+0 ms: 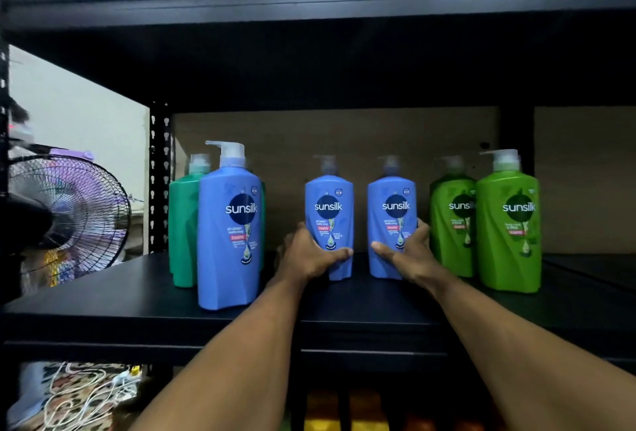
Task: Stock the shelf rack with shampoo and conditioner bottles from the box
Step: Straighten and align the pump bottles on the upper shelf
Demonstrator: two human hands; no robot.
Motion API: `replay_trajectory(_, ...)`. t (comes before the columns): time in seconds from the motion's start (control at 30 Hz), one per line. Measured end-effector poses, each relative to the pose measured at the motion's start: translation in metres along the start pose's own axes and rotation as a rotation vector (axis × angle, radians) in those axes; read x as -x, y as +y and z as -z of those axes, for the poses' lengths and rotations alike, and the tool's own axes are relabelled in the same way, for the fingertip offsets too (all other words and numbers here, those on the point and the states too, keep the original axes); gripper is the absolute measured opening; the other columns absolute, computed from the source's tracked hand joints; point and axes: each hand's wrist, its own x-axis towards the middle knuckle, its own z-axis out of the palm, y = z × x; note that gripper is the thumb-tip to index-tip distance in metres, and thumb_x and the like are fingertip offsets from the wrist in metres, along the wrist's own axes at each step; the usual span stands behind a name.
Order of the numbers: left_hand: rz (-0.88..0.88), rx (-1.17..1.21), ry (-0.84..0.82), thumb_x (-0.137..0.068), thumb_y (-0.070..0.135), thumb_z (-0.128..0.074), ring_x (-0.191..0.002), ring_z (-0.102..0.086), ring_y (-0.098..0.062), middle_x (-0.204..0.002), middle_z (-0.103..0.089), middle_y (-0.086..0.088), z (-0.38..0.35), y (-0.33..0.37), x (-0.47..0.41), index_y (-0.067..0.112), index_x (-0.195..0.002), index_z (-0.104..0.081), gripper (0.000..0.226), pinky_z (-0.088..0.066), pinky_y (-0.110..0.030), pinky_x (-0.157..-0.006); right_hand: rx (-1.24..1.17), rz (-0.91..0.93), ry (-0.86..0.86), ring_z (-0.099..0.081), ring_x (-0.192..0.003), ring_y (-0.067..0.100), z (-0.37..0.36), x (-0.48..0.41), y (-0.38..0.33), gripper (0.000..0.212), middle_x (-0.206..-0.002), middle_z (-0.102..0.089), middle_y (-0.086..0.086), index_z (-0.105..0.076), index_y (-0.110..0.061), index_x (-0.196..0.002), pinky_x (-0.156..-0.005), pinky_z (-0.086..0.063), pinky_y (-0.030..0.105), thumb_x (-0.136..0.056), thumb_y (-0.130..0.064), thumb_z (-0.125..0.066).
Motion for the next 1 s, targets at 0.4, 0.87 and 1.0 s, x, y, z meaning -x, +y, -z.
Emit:
replay_trajectory(0.4,0.02,-0.066,-0.006,-0.03,0.089,-0.068,-0.109,-0.068,-0.027,-0.115,-0.072,0.002,-0.007,0.004,-0.007,0.033,-0.118,-0.06,0.105,-0.057,-0.041,-0.09,-0.012,-0.067,-0.1,-0.058,-0.115,0.021,0.003,-0.011,0.007,0.085,-0.131,-0.057,0.003,-0.032,-0.011,-0.141,-0.103,-0.047,0.036,-0.077,-0.025,-0.086)
replay_trajectory(0.87,0.03,-0.119,-0.032,-0.031,0.094,-0.061,-0.114,-0.066,-0.033,-0.122,-0.07,-0.003,-0.007,0.004,-0.006,0.027,-0.125,-0.057,0.115,-0.055,-0.042,-0.091,0.086,-0.062,-0.111,-0.061,-0.119,0.026,0.012,0.004,-0.003,0.088,-0.131,-0.063,0.005,-0.037,-0.015,-0.139,-0.095,-0.045,0.029,-0.073,-0.039,-0.089)
replay_trajectory(1.0,0.018,-0.126,-0.039,-0.046,0.087,-0.074,-0.12,-0.062,-0.036,-0.128,-0.067,-0.009,-0.004,0.005,-0.004,0.021,-0.13,-0.052,0.11,-0.053,-0.042,-0.094,0.092,-0.061,-0.117,-0.06,-0.119,0.025,0.013,0.005,-0.004,0.087,-0.131,-0.062,0.004,-0.038,-0.015,-0.139,-0.09,-0.044,0.027,-0.073,-0.04,-0.088)
